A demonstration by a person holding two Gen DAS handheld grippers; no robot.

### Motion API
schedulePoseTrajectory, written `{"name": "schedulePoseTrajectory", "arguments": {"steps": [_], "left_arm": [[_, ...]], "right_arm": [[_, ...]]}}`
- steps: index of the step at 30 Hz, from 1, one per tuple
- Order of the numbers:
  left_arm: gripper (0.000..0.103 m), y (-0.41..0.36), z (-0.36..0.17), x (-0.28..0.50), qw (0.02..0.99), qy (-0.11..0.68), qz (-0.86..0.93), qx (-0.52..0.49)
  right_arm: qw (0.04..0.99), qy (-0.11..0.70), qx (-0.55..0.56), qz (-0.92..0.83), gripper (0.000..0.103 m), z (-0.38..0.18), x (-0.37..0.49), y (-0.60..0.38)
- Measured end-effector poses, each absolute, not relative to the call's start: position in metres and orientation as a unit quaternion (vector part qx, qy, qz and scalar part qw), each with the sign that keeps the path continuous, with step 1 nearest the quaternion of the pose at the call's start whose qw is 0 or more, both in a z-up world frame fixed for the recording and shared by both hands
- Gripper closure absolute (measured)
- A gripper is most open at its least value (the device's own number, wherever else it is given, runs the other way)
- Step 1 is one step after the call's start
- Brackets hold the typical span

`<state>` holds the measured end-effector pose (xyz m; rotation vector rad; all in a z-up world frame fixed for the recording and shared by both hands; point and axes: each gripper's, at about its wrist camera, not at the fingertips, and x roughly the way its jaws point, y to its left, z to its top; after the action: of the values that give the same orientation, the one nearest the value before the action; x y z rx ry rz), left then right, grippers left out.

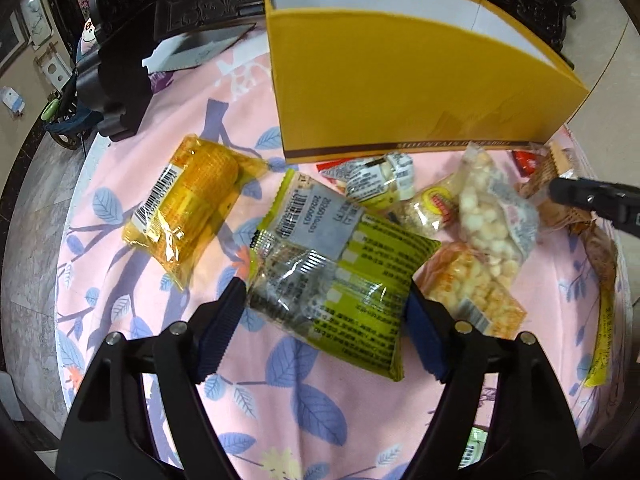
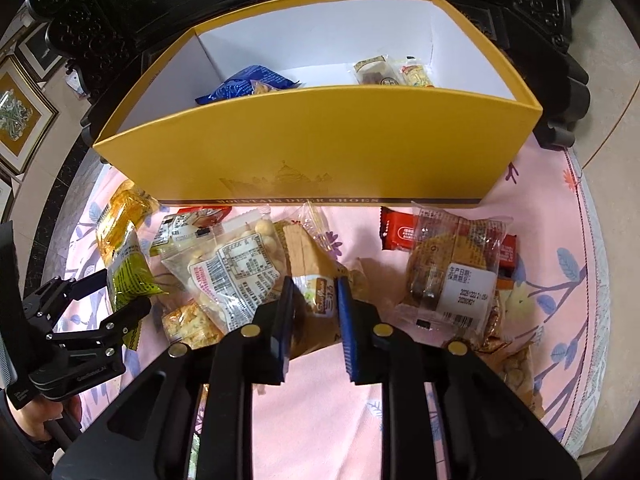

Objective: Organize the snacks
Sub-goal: 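Grasp the brown peanut bag with the right gripper while the left grasps the green-yellow bag, then carry the peanut bag and green-yellow bag into the yellow box and release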

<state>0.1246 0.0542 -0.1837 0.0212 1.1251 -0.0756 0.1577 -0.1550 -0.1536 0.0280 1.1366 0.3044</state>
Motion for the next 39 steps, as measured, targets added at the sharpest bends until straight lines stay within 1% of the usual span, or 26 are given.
{"name": "schedulePoseTrajectory", "arguments": {"steps": [14,22,29,39], "left_arm": [[0.026,0.043,-0.152,0.125,0.858,0.51,-0.056,-0.005],[0.026,0.033,-0.12,0.125,0.871,0.486,-0.071,-0.011],[0.026,0.028,-0.09,0.132,0.885,0.459,-0.078,-0.018],[0.026,0.021,-0.065,0.153,0.898,0.432,-0.085,-0.02]], "right_arm": [[0.848,0.505,0.021,0.16,0.085,-0.122,0.144,-0.159],[0.859,0.482,0.028,0.173,0.085,-0.097,0.133,-0.162],[0.872,0.454,0.034,0.179,0.085,-0.068,0.131,-0.167],[0.883,0.43,0.036,0.184,0.085,-0.043,0.142,-0.166]]}}
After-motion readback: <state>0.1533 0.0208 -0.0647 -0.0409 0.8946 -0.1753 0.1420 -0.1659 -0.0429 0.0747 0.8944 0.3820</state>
